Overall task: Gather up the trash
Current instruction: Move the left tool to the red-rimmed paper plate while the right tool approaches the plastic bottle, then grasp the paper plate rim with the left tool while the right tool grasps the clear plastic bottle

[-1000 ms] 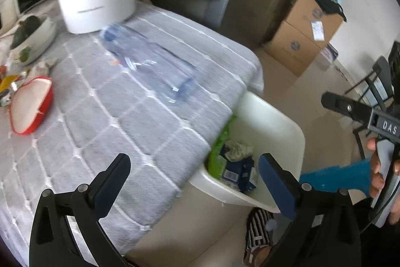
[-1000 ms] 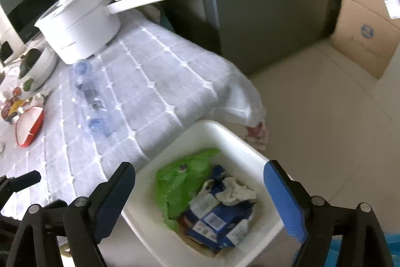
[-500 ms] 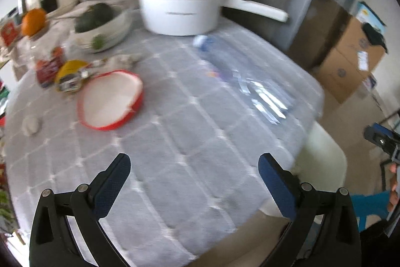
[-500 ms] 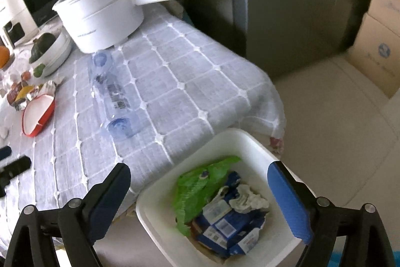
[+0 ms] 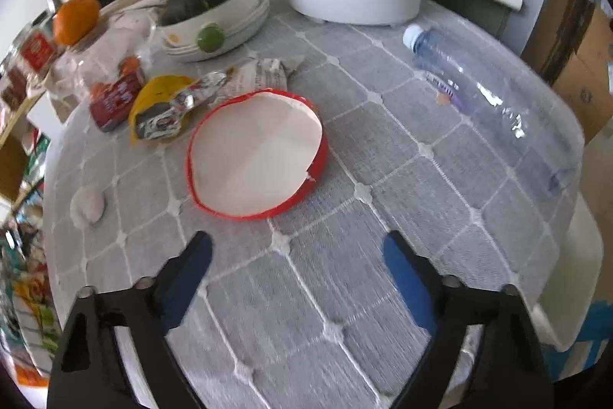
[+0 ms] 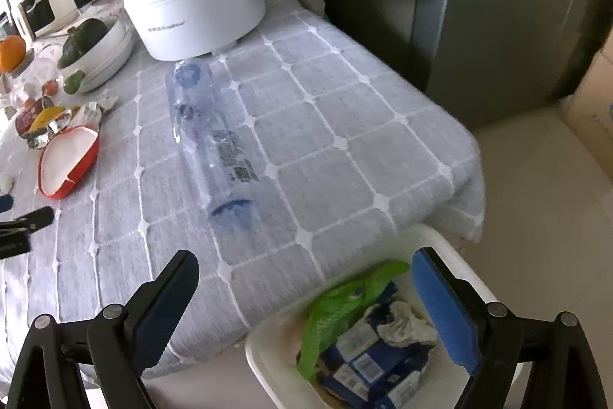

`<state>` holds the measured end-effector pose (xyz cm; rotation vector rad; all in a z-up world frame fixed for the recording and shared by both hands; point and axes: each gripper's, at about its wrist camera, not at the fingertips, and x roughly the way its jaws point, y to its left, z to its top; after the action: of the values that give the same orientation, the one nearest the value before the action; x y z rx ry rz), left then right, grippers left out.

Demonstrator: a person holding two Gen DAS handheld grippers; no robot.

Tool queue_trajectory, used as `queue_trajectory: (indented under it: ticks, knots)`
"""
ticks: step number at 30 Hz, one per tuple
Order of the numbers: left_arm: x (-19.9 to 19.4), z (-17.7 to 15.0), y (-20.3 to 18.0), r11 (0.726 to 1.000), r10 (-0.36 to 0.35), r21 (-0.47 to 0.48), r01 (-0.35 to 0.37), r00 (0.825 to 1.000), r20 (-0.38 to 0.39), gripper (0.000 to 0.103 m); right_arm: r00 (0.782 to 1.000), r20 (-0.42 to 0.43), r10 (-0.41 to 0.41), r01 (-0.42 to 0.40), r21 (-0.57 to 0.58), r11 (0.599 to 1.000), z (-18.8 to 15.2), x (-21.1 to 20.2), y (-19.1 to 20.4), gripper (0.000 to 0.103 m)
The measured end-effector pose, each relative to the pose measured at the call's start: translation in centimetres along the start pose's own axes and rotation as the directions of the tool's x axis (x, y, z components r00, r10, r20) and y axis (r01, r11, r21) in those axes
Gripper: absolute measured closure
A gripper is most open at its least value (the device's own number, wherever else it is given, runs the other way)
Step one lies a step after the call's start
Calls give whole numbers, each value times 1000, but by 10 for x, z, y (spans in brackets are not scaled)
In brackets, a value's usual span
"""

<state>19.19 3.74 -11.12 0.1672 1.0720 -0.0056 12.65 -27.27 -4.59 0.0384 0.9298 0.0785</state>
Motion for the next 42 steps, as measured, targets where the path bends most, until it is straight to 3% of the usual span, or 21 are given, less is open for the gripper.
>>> queue_trajectory:
  ticks: [2,4,8,9,17,25,30,35,41,42]
  knots:
    - [10,4,-3,999,8,36,-7,1000,-9,31,1000,-4,0,0,-2,1000,3,4,2,10]
    - [21,10,-3,999,-7,45,8,1000,-23,49,1000,-10,-1,1,0,1000,6,8,2,10]
    - [34,14,-1,998,-7,60,9,999,-32,65,1000,-21,-11,11,7,1000,10,16,-1,10]
    - [37,15,0,998,-21,57,23,999,-43,75,1000,-23,-13,13,7,1000,11,17,-3,10]
    - [32,17,0,995,-89,49,90,996,-26,100,999,-45,-21,23,27,999,25,37,-7,10]
    - [-7,11,3,983,-183,-11,184,982,52,101,997,-67,42,-42,1,999,38,62,17,10]
    - [-37,8,17,960,-250,-101,262,960,123,101,993,-83,87,-89,-16,996,46,80,37,10]
    - [-56,6,26,952,-252,-127,278,950,185,101,993,-79,92,-97,-58,994,56,93,51,11]
    - [-63,4,30,927,-287,-184,327,934,212,101,987,-127,95,-106,-84,991,51,102,53,38]
    - [-64,5,30,924,-290,-189,332,932,217,101,987,-127,100,-112,-91,990,50,101,53,38]
